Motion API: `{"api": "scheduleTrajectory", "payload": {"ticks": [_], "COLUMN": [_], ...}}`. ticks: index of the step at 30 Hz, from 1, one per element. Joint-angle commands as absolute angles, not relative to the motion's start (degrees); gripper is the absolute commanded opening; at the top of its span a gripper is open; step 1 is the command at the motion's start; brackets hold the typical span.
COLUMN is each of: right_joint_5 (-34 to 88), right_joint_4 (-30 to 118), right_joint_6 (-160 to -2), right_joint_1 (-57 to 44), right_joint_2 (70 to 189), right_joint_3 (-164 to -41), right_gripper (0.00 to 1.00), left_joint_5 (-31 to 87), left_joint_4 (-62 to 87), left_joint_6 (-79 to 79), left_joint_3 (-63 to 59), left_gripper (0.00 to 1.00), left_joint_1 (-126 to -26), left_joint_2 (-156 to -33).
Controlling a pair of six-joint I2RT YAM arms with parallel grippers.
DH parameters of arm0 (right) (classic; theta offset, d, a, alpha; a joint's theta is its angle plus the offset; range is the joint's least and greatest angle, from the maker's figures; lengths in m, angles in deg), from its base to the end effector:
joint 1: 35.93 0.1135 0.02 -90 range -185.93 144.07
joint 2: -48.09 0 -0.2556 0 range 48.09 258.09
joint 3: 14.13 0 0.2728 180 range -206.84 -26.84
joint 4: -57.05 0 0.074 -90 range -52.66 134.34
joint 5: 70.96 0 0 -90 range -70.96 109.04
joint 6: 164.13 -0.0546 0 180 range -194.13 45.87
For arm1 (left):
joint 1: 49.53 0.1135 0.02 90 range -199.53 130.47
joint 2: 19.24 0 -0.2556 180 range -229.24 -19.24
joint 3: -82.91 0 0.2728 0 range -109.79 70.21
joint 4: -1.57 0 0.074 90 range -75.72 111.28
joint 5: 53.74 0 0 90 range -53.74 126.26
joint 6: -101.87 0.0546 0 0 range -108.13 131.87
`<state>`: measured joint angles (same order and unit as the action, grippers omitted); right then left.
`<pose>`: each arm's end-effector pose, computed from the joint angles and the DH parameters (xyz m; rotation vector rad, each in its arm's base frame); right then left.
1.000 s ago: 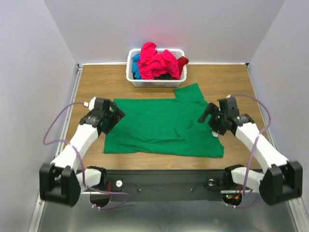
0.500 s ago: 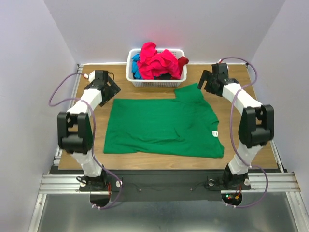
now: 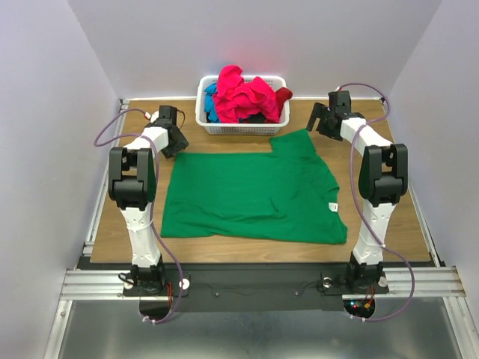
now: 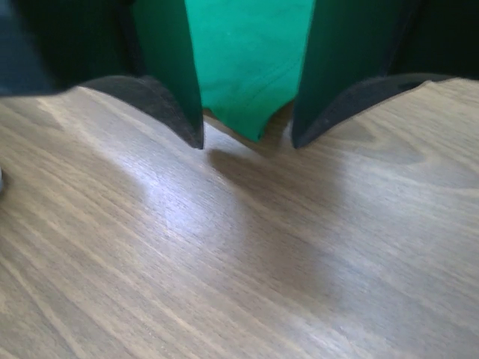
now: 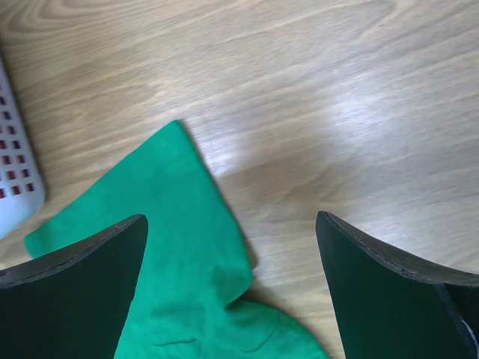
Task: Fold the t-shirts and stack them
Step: Fold the tshirt
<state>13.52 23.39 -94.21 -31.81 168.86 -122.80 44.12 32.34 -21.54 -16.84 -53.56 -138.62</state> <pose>0.5061 0.0312 0.1840 0.3744 2.3367 0.0901 0.4833 -0.0266 0.1459 -0.6778 2.3471 -0.1233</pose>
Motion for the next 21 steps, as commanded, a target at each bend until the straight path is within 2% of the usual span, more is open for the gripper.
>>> {"api": "scheduleTrajectory", "payload": {"ticks": [1,8,12,14,18,19,20,21], "right_joint_5": [14.2,15.6,16.7,17.1,18.2,18.6,18.7,18.8], "right_joint_4": [25.5,25.5,25.5,25.5,25.5,25.5,25.5,25.5], "right_joint_6": [-92.9,-93.3,-93.5,-93.8,-94.3,-94.3,-94.6,-94.6], "right_joint_1": [-32.4,-32.5,-32.4,-32.5,-32.5,-32.4,-32.5,-32.5], "right_joint_2": [169.5,171.3,171.8,172.1,172.9,173.1,173.3,173.5], "right_joint_3": [-125.9,-126.8,-127.6,-127.7,-129.1,-129.2,-129.4,-129.6], "right_gripper": [1.00,1.00,1.00,1.00,0.99,0.99,0.99,0.99], "left_joint_5": [42.8,42.7,42.9,42.8,42.9,43.0,43.2,43.3], "left_joint_4": [32.5,31.6,30.4,30.5,30.5,30.5,30.7,30.8], "left_joint_6": [-21.2,-20.7,-20.3,-19.9,-19.8,-19.9,-19.7,-19.5], "left_joint_3": [-14.5,-9.6,-8.0,-8.1,-8.3,-8.2,-8.3,-8.1], "left_gripper": [0.60,0.58,0.47,0.45,0.22,0.14,0.01,0.00], "left_joint_1": [-53.3,-53.6,-54.0,-54.3,-55.0,-55.0,-55.0,-55.0], "left_joint_2": [-136.6,-135.3,-134.7,-135.1,-135.7,-135.9,-135.9,-135.9]}}
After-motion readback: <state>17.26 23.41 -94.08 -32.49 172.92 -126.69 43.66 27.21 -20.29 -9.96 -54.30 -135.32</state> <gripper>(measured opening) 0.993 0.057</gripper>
